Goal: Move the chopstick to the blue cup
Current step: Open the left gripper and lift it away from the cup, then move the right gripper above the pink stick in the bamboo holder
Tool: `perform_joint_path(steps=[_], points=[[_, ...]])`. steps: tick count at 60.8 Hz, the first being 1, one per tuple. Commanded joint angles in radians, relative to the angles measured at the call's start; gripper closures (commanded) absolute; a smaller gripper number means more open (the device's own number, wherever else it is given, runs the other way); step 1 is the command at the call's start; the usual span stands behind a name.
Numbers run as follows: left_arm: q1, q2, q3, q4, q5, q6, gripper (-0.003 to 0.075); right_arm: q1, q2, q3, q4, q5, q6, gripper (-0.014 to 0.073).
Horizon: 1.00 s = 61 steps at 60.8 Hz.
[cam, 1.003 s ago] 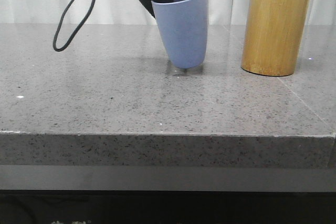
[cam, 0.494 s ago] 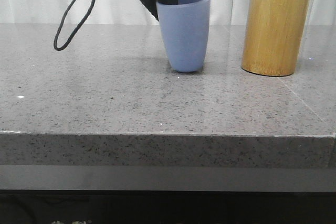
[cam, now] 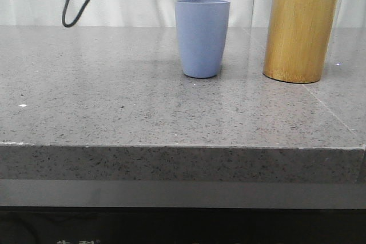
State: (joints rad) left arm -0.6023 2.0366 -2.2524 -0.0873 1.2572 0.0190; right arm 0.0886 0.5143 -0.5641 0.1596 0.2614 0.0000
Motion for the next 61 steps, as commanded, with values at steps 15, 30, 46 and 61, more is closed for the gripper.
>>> perform_joint_path(steps=[15, 30, 46, 61], points=[[0.091, -0.183, 0.096, 0.076, 0.023, -0.002, 0.0496, -0.003, 0.009, -0.033, 0.001, -0.085, -0.009, -0.0061], [0.284, -0.311, 0.335, 0.081, 0.02, -0.009, 0.0738, -0.003, 0.009, -0.033, 0.001, -0.086, -0.009, -0.0061], [0.446, -0.52, 0.647, 0.045, -0.17, -0.013, 0.0738, -0.003, 0.011, -0.033, 0.001, -0.085, -0.009, -0.0061], [0.452, -0.823, 1.039, 0.033, -0.512, -0.013, 0.0738, -0.003, 0.092, -0.046, 0.001, -0.092, -0.009, -0.0061]])
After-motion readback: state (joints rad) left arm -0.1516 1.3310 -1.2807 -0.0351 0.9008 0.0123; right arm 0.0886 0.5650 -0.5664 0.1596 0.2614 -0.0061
